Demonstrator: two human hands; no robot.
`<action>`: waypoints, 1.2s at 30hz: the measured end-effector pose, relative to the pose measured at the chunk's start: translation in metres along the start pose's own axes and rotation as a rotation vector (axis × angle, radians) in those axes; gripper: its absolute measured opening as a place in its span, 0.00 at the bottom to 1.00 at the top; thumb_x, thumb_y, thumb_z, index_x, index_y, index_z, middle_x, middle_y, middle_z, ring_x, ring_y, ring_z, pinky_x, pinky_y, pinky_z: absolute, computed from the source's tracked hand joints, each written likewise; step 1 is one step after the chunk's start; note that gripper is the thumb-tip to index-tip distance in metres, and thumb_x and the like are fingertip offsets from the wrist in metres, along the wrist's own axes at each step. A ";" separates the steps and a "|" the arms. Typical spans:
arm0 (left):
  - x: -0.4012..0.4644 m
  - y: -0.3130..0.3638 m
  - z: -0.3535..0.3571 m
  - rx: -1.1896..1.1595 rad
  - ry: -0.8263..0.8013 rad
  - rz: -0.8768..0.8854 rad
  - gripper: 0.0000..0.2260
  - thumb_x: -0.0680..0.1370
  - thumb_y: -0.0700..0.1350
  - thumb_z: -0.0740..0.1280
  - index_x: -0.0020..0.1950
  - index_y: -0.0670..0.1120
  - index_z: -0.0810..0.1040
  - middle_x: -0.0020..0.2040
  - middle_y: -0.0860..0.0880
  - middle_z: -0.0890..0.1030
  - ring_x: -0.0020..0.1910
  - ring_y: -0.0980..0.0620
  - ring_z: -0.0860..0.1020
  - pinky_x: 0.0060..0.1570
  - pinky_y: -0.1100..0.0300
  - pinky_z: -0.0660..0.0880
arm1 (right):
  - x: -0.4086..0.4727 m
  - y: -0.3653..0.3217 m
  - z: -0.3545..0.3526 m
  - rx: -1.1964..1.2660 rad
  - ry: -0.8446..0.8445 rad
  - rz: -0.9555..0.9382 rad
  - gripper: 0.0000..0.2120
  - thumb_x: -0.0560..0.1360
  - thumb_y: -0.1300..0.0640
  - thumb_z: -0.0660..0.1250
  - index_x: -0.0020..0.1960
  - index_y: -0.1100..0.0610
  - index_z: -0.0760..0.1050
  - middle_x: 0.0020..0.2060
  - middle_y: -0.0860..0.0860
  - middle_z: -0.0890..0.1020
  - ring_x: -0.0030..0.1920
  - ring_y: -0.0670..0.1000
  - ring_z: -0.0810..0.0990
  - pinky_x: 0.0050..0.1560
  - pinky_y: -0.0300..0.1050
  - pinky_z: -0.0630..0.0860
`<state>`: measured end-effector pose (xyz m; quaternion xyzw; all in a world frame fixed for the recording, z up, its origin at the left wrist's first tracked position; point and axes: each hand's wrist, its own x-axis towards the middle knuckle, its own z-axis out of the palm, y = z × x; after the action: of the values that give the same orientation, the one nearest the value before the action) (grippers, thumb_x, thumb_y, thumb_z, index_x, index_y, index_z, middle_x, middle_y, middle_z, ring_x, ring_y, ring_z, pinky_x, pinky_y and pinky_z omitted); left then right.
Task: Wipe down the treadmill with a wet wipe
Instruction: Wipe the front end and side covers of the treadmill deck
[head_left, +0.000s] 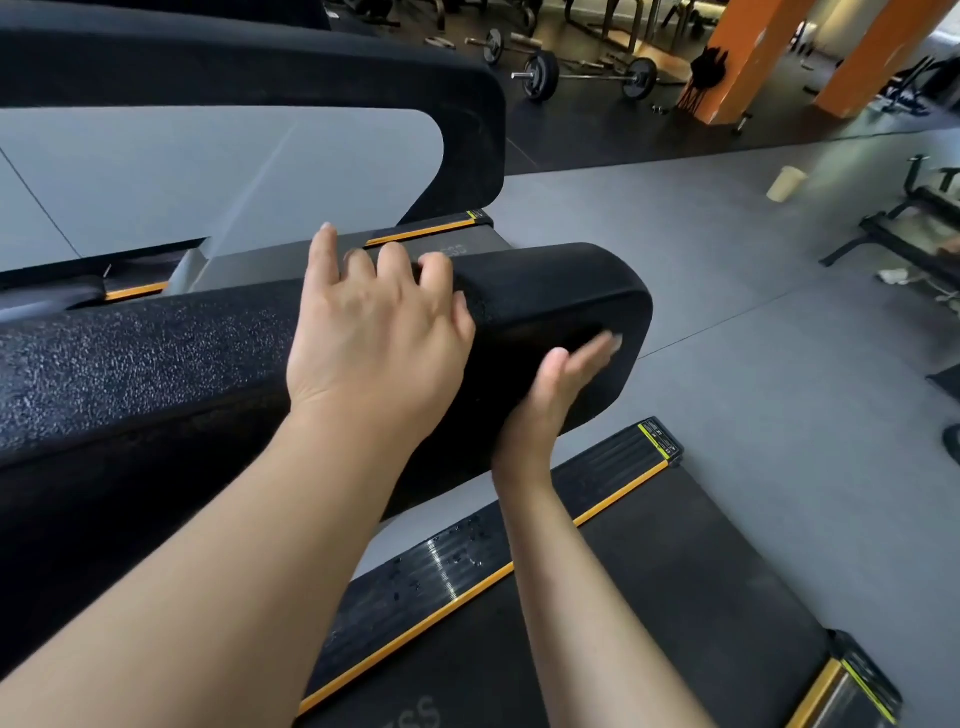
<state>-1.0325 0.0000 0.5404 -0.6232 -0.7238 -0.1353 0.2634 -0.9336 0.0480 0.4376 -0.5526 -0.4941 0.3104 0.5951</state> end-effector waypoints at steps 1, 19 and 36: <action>0.001 0.000 0.000 -0.006 -0.006 -0.002 0.19 0.77 0.49 0.48 0.44 0.41 0.75 0.39 0.39 0.78 0.37 0.39 0.77 0.66 0.44 0.62 | -0.004 -0.011 0.001 -0.001 -0.017 -0.125 0.35 0.78 0.39 0.45 0.76 0.55 0.36 0.75 0.48 0.37 0.73 0.41 0.37 0.75 0.42 0.38; -0.003 -0.001 0.006 0.002 0.023 -0.001 0.19 0.77 0.50 0.49 0.46 0.44 0.77 0.40 0.44 0.80 0.39 0.42 0.78 0.64 0.46 0.67 | 0.076 0.036 -0.073 -0.910 -0.643 -1.727 0.26 0.80 0.44 0.52 0.71 0.61 0.60 0.70 0.57 0.61 0.73 0.61 0.55 0.73 0.54 0.52; -0.096 -0.015 0.002 0.080 0.170 -0.293 0.35 0.66 0.54 0.75 0.69 0.44 0.67 0.67 0.36 0.70 0.68 0.38 0.62 0.70 0.43 0.52 | 0.116 -0.049 -0.029 -1.012 -0.766 -2.973 0.29 0.80 0.52 0.40 0.74 0.68 0.34 0.75 0.59 0.40 0.75 0.57 0.35 0.73 0.51 0.32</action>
<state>-1.0396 -0.0813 0.4882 -0.4865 -0.7867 -0.1957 0.3257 -0.8788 0.1344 0.5162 -0.3665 0.7231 0.5846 0.0316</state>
